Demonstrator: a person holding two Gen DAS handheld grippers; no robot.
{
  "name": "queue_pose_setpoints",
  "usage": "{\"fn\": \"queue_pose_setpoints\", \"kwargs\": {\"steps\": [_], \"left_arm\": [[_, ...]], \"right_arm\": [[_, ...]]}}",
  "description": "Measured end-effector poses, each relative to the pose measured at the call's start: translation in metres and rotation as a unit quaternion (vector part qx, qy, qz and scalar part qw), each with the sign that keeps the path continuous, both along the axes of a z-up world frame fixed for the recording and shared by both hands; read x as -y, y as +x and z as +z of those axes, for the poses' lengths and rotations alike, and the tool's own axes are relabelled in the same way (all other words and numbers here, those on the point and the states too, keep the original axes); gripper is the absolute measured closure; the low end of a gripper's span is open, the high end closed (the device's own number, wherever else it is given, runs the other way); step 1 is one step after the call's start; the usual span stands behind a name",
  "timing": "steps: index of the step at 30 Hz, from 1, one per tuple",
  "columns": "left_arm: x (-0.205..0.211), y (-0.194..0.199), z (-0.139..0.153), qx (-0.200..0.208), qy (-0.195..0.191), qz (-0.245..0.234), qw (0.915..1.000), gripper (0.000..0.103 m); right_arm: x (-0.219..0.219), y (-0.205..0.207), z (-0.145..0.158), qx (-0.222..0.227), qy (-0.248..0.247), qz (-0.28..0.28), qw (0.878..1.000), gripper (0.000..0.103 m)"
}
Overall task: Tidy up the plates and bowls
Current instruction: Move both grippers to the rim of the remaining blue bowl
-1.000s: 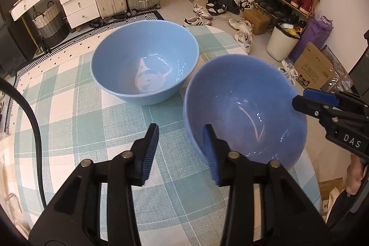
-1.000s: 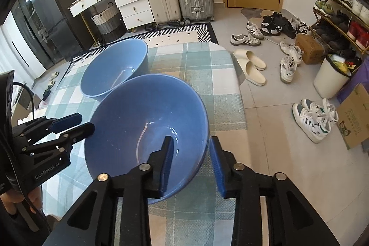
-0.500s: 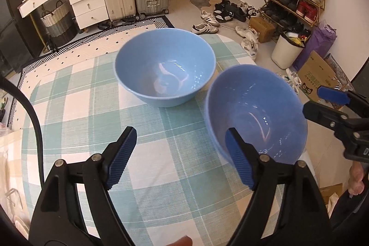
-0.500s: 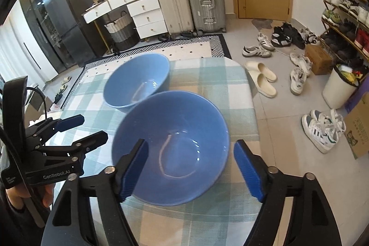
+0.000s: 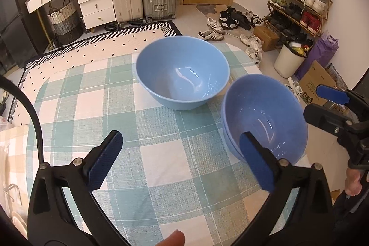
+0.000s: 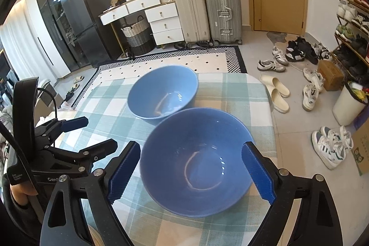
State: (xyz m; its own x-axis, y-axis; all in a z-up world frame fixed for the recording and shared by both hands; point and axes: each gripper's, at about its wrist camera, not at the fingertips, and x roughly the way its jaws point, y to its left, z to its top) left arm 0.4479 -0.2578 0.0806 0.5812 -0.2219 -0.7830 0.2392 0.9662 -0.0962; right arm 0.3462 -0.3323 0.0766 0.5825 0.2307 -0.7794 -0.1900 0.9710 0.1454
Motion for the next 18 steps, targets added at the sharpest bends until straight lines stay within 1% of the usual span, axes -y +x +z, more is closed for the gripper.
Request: {"fn": "queue_pose_setpoints", "kwargs": {"steps": [6, 9, 18], "left_arm": [[-0.011, 0.003, 0.01, 0.007, -0.01, 0.012, 0.9999, 0.002], [-0.016, 0.006, 0.012, 0.009, -0.005, 0.014, 0.9999, 0.002], [-0.037, 0.022, 0.023, 0.01, -0.021, 0.03, 0.9993, 0.003]], "right_arm": [[-0.016, 0.011, 0.004, -0.001, -0.01, 0.011, 1.0, 0.012], [-0.019, 0.015, 0.008, 0.004, -0.011, 0.011, 1.0, 0.012], [-0.03, 0.026, 0.022, 0.014, -0.02, 0.015, 1.0, 0.012]]}}
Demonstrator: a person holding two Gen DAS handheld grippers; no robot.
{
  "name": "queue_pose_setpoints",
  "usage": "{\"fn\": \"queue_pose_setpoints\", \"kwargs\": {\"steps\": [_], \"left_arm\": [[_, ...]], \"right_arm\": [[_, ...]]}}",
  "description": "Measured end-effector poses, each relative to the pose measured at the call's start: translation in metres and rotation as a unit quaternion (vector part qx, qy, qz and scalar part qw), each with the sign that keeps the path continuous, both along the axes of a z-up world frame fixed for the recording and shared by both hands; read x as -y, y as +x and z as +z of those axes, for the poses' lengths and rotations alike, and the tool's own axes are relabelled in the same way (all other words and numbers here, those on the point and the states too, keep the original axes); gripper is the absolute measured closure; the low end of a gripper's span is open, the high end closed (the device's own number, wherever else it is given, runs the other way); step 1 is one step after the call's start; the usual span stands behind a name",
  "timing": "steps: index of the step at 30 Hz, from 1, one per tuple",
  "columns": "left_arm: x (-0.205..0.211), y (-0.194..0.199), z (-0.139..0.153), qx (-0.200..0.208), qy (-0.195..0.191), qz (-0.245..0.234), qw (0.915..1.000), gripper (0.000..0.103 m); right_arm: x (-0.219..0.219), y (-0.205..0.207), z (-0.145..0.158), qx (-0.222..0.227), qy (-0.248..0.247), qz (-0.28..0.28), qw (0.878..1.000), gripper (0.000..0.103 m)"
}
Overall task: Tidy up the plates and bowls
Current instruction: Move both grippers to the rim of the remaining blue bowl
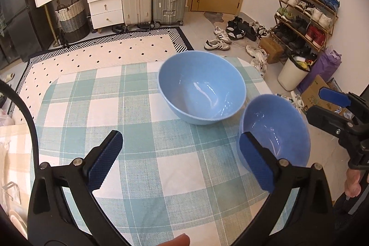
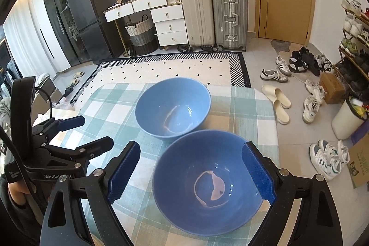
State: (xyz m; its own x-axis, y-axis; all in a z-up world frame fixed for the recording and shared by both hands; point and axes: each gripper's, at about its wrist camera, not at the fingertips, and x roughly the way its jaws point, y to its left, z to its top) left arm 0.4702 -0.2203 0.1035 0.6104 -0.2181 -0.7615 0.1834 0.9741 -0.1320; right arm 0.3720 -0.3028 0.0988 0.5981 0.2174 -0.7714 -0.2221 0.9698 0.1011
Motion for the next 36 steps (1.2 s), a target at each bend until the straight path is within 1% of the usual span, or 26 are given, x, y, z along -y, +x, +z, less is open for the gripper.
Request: {"fn": "queue_pose_setpoints", "kwargs": {"steps": [9, 23, 36], "left_arm": [[-0.009, 0.011, 0.005, 0.005, 0.003, 0.01, 0.9999, 0.003], [-0.023, 0.035, 0.007, 0.011, 0.005, 0.029, 0.9995, 0.003], [-0.022, 0.059, 0.012, 0.022, 0.018, 0.032, 0.9991, 0.002]], "right_arm": [[-0.003, 0.014, -0.001, -0.001, 0.006, 0.001, 1.0, 0.012], [0.002, 0.04, -0.005, -0.004, 0.035, -0.013, 0.999, 0.012], [0.008, 0.068, -0.013, -0.016, 0.056, -0.021, 0.998, 0.012]]}}
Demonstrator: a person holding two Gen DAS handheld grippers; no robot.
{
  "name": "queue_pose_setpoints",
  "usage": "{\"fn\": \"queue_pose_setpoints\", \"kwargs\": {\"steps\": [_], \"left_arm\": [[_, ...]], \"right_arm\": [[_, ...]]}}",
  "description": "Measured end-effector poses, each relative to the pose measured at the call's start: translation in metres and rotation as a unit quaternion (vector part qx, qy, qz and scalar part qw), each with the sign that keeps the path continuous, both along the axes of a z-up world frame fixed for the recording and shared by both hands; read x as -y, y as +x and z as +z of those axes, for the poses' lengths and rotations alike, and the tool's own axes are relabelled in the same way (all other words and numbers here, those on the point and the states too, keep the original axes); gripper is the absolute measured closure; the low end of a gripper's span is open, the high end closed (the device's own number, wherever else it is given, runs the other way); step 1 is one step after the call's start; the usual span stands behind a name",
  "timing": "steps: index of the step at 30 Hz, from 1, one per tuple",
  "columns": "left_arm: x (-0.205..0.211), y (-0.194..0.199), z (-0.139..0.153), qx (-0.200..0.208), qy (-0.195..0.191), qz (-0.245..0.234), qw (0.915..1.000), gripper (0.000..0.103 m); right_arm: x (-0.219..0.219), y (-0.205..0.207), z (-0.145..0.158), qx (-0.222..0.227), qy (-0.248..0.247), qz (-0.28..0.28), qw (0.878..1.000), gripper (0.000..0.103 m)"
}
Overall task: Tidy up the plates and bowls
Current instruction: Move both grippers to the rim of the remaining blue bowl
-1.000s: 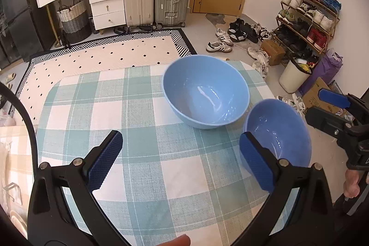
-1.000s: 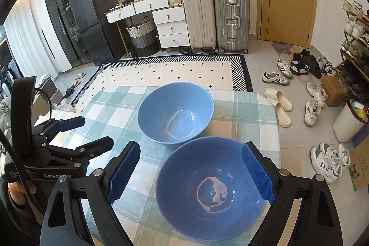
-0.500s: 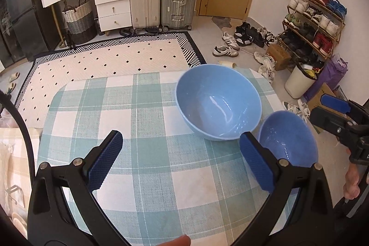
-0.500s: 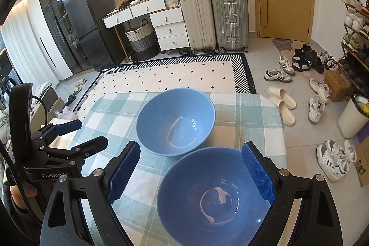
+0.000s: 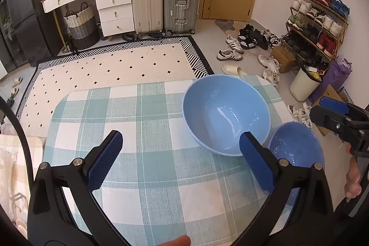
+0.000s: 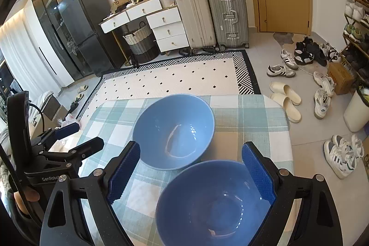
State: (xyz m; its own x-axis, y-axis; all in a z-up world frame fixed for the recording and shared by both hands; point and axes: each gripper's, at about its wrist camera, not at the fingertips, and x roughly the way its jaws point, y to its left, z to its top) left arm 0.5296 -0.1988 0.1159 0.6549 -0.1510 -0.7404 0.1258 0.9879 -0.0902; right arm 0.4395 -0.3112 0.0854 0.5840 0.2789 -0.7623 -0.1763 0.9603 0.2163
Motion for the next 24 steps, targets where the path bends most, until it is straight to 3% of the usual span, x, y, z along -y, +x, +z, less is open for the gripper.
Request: {"fn": "queue_pose_setpoints", "kwargs": {"steps": [9, 24], "left_arm": [[0.002, 0.024, -0.004, -0.004, -0.006, 0.001, 1.0, 0.002], [0.004, 0.063, -0.042, -0.033, -0.026, -0.002, 0.9991, 0.003]], "right_arm": [[-0.003, 0.026, -0.012, -0.017, 0.002, 0.004, 1.0, 0.012], [-0.012, 0.07, -0.054, -0.078, 0.002, 0.017, 0.997, 0.012]]}}
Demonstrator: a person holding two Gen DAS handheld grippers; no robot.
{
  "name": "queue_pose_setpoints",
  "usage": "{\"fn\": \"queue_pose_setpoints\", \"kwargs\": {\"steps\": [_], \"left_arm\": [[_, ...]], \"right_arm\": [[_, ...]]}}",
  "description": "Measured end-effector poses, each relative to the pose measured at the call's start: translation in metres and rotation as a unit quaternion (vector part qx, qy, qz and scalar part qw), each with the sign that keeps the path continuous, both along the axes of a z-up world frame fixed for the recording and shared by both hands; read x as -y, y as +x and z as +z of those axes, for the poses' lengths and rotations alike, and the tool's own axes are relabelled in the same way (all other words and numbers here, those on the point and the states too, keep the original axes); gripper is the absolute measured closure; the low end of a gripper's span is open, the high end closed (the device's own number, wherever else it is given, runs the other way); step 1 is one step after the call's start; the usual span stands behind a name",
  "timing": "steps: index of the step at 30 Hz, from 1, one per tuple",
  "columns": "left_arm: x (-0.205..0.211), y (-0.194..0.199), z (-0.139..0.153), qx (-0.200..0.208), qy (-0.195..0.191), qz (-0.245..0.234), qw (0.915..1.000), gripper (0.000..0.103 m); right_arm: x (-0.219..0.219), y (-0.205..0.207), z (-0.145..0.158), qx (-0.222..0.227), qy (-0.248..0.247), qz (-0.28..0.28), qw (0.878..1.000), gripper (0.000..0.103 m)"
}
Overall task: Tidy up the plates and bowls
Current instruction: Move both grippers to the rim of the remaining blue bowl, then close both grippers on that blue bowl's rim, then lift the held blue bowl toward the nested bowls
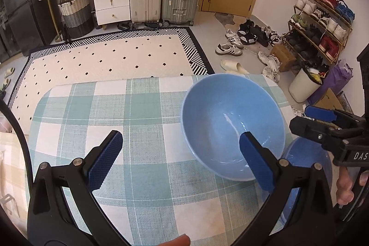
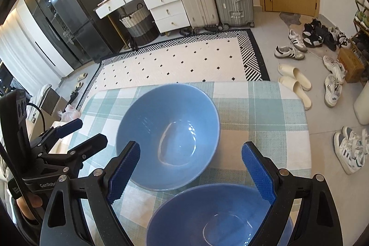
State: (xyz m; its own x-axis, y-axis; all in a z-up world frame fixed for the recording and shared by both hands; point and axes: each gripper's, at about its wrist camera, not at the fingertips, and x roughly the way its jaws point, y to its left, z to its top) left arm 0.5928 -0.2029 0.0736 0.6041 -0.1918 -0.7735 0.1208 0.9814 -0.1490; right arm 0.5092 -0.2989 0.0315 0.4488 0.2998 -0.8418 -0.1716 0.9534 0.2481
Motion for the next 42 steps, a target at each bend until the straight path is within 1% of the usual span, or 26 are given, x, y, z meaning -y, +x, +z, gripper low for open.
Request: {"fn": "queue_pose_setpoints", "kwargs": {"steps": [3, 10, 15, 19, 21, 22, 23, 24, 27, 28, 29, 30, 31, 32, 33, 34, 35, 39, 41, 42], "left_arm": [[0.001, 0.005, -0.006, -0.002, 0.001, -0.001, 1.0, 0.003], [0.009, 0.016, -0.02, -0.01, 0.003, -0.005, 0.9999, 0.003], [0.013, 0.024, -0.031, -0.018, 0.007, -0.01, 0.9998, 0.009], [0.014, 0.028, -0.037, -0.021, 0.007, -0.011, 0.9997, 0.013], [0.015, 0.03, -0.04, -0.024, 0.006, -0.012, 0.9996, 0.017], [0.015, 0.031, -0.042, -0.026, 0.006, -0.014, 0.9996, 0.019], [0.015, 0.032, -0.043, -0.026, 0.008, -0.015, 0.9995, 0.028], [0.016, 0.033, -0.045, -0.028, 0.012, -0.014, 0.9994, 0.036], [0.016, 0.035, -0.051, -0.035, 0.009, -0.017, 0.9992, 0.043], [0.017, 0.036, -0.053, -0.037, 0.008, -0.018, 0.9991, 0.045], [0.018, 0.037, -0.055, -0.039, 0.008, -0.02, 0.999, 0.049], [0.018, 0.038, -0.057, -0.042, 0.008, -0.022, 0.9989, 0.054], [0.019, 0.038, -0.059, -0.045, 0.009, -0.023, 0.9987, 0.057], [0.02, 0.039, -0.061, -0.047, 0.009, -0.026, 0.9985, 0.061], [0.022, 0.039, -0.063, -0.05, 0.009, -0.029, 0.9983, 0.067], [0.023, 0.04, -0.065, -0.054, 0.008, -0.035, 0.9979, 0.071], [0.024, 0.041, -0.068, -0.058, 0.007, -0.036, 0.9977, 0.08], [0.026, 0.043, -0.071, -0.056, 0.012, -0.034, 0.9978, 0.085], [0.026, 0.045, -0.072, -0.056, 0.012, -0.031, 0.9979, 0.086], [0.026, 0.045, -0.073, -0.056, 0.013, -0.03, 0.9979, 0.086]], "right_arm": [[-0.002, 0.004, -0.007, -0.007, -0.009, 0.002, 1.0, 0.012], [-0.003, 0.012, -0.021, -0.023, -0.013, 0.003, 1.0, 0.012], [-0.005, 0.015, -0.027, -0.03, -0.015, 0.005, 0.999, 0.013], [-0.006, 0.016, -0.031, -0.038, -0.017, 0.007, 0.999, 0.018], [-0.007, 0.017, -0.033, -0.04, -0.022, 0.008, 0.999, 0.022], [-0.007, 0.017, -0.034, -0.041, -0.024, 0.008, 0.999, 0.026], [-0.008, 0.018, -0.036, -0.043, -0.025, 0.009, 0.999, 0.031], [-0.008, 0.018, -0.037, -0.046, -0.026, 0.009, 0.999, 0.033], [-0.008, 0.019, -0.041, -0.052, -0.03, 0.009, 0.998, 0.036], [-0.009, 0.019, -0.042, -0.054, -0.031, 0.01, 0.998, 0.04], [-0.009, 0.02, -0.044, -0.057, -0.032, 0.009, 0.998, 0.046], [-0.009, 0.021, -0.046, -0.061, -0.033, 0.008, 0.998, 0.048], [-0.009, 0.022, -0.047, -0.064, -0.035, 0.006, 0.997, 0.052], [-0.009, 0.022, -0.049, -0.067, -0.037, 0.005, 0.997, 0.06], [-0.009, 0.022, -0.051, -0.072, -0.037, 0.006, 0.997, 0.064], [-0.01, 0.023, -0.054, -0.078, -0.036, 0.008, 0.996, 0.067], [-0.011, 0.023, -0.055, -0.08, -0.036, 0.01, 0.996, 0.07], [-0.013, 0.023, -0.057, -0.077, -0.05, 0.007, 0.996, 0.075], [-0.012, 0.023, -0.058, -0.076, -0.052, 0.003, 0.996, 0.082], [-0.011, 0.023, -0.058, -0.075, -0.052, 0.001, 0.996, 0.083]]}}
